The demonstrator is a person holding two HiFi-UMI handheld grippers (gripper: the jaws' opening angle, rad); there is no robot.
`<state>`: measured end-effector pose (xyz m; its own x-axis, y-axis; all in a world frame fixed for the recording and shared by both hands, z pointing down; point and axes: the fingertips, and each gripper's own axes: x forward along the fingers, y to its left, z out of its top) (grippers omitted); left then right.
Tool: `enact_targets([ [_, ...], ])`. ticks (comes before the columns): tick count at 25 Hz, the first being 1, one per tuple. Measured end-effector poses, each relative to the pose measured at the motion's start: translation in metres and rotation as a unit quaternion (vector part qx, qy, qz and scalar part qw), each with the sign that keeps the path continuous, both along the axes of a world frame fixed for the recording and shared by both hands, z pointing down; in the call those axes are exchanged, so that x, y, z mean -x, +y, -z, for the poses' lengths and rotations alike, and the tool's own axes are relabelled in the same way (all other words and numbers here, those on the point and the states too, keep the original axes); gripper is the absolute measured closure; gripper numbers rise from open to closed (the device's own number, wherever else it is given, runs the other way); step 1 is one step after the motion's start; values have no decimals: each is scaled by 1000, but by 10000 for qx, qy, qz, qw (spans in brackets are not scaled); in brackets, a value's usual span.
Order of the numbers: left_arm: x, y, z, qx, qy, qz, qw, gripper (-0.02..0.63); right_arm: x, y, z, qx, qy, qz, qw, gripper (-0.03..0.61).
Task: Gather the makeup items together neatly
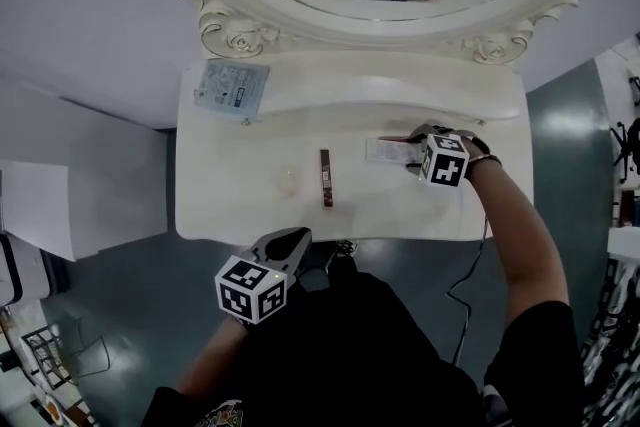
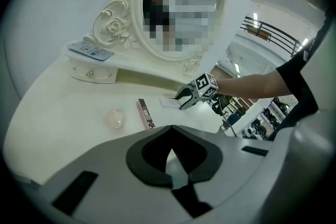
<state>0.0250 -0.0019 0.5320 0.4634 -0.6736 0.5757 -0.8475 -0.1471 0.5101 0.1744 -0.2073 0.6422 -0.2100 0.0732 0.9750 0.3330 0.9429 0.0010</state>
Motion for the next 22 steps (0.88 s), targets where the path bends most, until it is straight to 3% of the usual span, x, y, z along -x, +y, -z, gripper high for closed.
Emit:
enact_targets([
  [8, -9, -3, 1, 7, 2, -42, 10000, 604, 5, 3, 1, -210, 88, -85, 9997, 353],
  [11, -7, -1, 2, -11, -7, -131, 9999, 604, 2, 3, 2, -389, -58, -439, 9983, 356],
  [14, -2, 1, 3, -48, 2, -245, 9997, 604, -1, 7, 7, -468, -200, -1123, 9924, 357],
  [16, 3, 2, 3, -62, 33, -342, 9994, 604, 1, 16, 13, -468, -376, -1741, 9829, 357],
  [18, 8, 3, 4, -88, 51, -478, 9988, 604, 6, 28, 20, -434, -579, -2490, 9658, 357],
  [22, 16, 1, 9, -201, 73, -803, 9965, 604, 15, 51, 28, -276, -839, -3970, 9136, 357],
])
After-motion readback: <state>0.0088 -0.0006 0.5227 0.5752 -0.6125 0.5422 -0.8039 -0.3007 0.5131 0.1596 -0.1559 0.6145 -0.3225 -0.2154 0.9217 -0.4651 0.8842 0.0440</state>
